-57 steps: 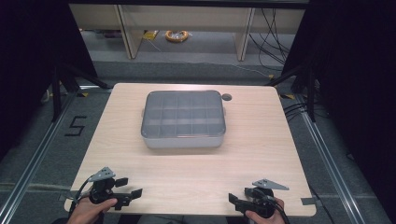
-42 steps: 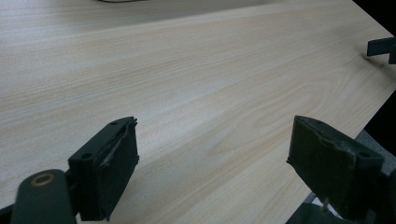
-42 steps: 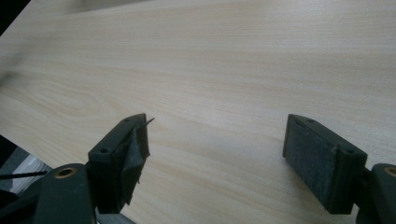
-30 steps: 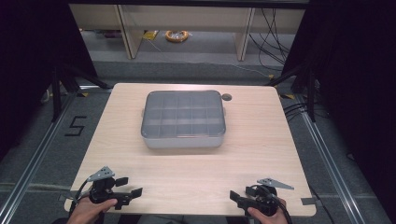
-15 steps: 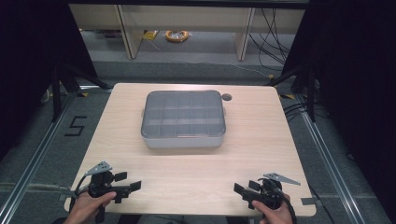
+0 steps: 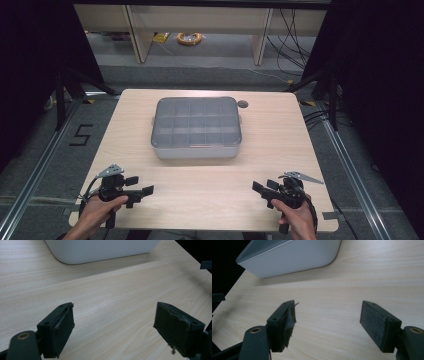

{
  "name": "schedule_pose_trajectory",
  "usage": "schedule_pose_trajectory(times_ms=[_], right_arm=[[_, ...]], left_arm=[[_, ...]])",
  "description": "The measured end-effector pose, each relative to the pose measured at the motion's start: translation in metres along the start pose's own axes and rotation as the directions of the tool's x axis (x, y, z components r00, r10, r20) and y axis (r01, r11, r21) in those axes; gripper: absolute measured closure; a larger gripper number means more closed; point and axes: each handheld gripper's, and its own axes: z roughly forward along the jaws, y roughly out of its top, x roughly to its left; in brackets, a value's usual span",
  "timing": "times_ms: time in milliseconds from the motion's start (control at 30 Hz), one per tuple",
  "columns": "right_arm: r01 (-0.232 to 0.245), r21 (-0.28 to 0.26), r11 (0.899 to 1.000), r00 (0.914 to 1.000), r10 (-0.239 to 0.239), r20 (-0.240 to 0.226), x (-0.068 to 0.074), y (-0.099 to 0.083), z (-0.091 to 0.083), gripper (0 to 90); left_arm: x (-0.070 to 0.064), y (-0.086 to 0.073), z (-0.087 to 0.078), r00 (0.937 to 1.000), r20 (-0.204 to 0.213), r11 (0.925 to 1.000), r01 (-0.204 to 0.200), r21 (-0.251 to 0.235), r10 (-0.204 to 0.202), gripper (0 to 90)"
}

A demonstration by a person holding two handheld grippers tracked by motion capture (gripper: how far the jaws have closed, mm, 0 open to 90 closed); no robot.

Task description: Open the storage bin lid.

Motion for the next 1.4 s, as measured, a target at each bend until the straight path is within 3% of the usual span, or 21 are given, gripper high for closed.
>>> schedule_pose_trajectory(times_ms=[67,100,133,167,200,267,300,433,467,533,600,733,767,867,900,1133,1167,1200,1233,1267,1400], right_arm=[[-0.006,0.002,1.0,1.0,0.006,0.001,0.0,0.001,0.0,29.5],[0.033,-0.012,0.999,0.9994,-0.033,0.004,-0.004,0.004,0.002,29.6],[0.033,-0.012,0.999,0.9994,-0.033,0.004,-0.004,0.004,0.002,29.6],[-0.035,0.001,0.999,0.9994,0.035,-0.008,0.001,0.006,0.0,29.7],[-0.005,-0.012,1.0,1.0,0.005,-0.006,-0.001,0.007,0.001,29.6],[-0.031,-0.001,1.0,0.9995,0.031,-0.01,0.001,0.009,0.0,29.6],[0.034,-0.025,0.999,0.9994,-0.034,-0.002,-0.004,0.011,0.004,29.6],[0.021,-0.025,0.999,0.9997,-0.021,-0.013,-0.003,0.018,0.006,29.6],[-0.007,-0.022,1.0,0.9999,0.007,-0.016,-0.001,0.02,0.007,29.6],[0.023,-0.029,0.999,0.9996,-0.023,-0.014,-0.003,0.023,0.01,29.6],[0.01,-0.024,1.0,0.9999,-0.01,-0.014,-0.002,0.025,0.011,29.6],[0.026,-0.031,0.999,0.9995,-0.027,-0.018,-0.004,0.033,0.017,29.6],[-0.033,-0.014,0.999,0.9991,0.032,-0.028,0.001,0.035,0.016,29.7],[0.019,-0.036,0.999,0.9993,-0.021,-0.03,-0.003,0.044,0.023,29.7],[0.0,-0.032,0.999,0.9993,-0.002,-0.039,-0.002,0.047,0.023,29.7],[0.005,-0.051,0.999,0.9988,-0.008,-0.049,0.0,0.063,0.028,29.7],[-0.042,-0.042,0.998,0.9973,0.039,-0.061,0.003,0.067,0.029,29.7],[0.01,-0.059,0.998,0.9987,-0.013,-0.05,-0.001,0.07,0.032,29.7],[-0.08,-0.028,0.996,0.9952,0.078,-0.059,0.005,0.071,0.031,29.7],[0.012,-0.065,0.998,0.9986,-0.015,-0.051,-0.002,0.074,0.035,29.7],[0.002,-0.06,0.998,0.9988,-0.005,-0.049,-0.002,0.08,0.04,29.7]], left_arm=[[0.001,0.001,0.001,1.0,0.006,0.9999,-0.002,0.017,0.002,15.3],[0.002,0.002,0.002,1.0,0.008,0.9998,0.004,0.017,-0.004,15.3],[0.002,0.002,0.002,1.0,0.008,0.9998,0.004,0.017,-0.004,15.3],[0.002,0.003,0.003,1.0,0.001,0.9999,0.004,0.015,-0.005,15.3],[0.002,0.003,0.003,1.0,0.001,0.9999,0.004,0.015,-0.005,15.3],[0.003,0.005,0.003,1.0,0.006,0.9999,0.004,0.011,-0.004,15.3],[0.003,0.007,0.004,1.0,0.002,0.9999,0.009,0.005,-0.009,15.3],[0.005,0.01,0.006,0.9999,-0.002,0.9998,0.017,-0.007,-0.017,15.3],[0.006,0.011,0.005,0.9998,0.005,0.9998,0.018,0.005,-0.018,15.4],[0.007,0.011,0.006,0.9998,0.004,0.9998,0.022,0.001,-0.022,15.4],[0.007,0.013,0.006,0.9996,0.003,0.9996,0.027,0.003,-0.027,15.6],[0.01,0.015,0.008,0.9992,0.01,0.9992,0.039,0.0,-0.039,15.7],[0.009,0.016,0.008,0.9992,0.002,0.9992,0.041,-0.007,-0.041,15.7],[0.011,0.02,0.01,0.9988,0.002,0.9987,0.048,-0.016,-0.048,15.9],[0.012,0.021,0.01,0.9988,0.009,0.9988,0.049,-0.008,-0.049,15.8],[0.013,0.029,0.013,0.9988,0.019,0.9989,0.046,-0.012,-0.046,16.2],[0.012,0.032,0.014,0.9989,0.008,0.9987,0.046,-0.024,-0.046,16.2],[0.012,0.032,0.014,0.9989,0.008,0.9987,0.046,-0.024,-0.046,16.2],[0.013,0.035,0.015,0.999,0.009,0.9988,0.044,-0.022,-0.044,16.2],[0.013,0.036,0.016,0.9989,0.016,0.9989,0.043,-0.02,-0.043,16.2],[0.015,0.041,0.018,0.9987,0.016,0.9983,0.05,-0.031,-0.049,16.2]])
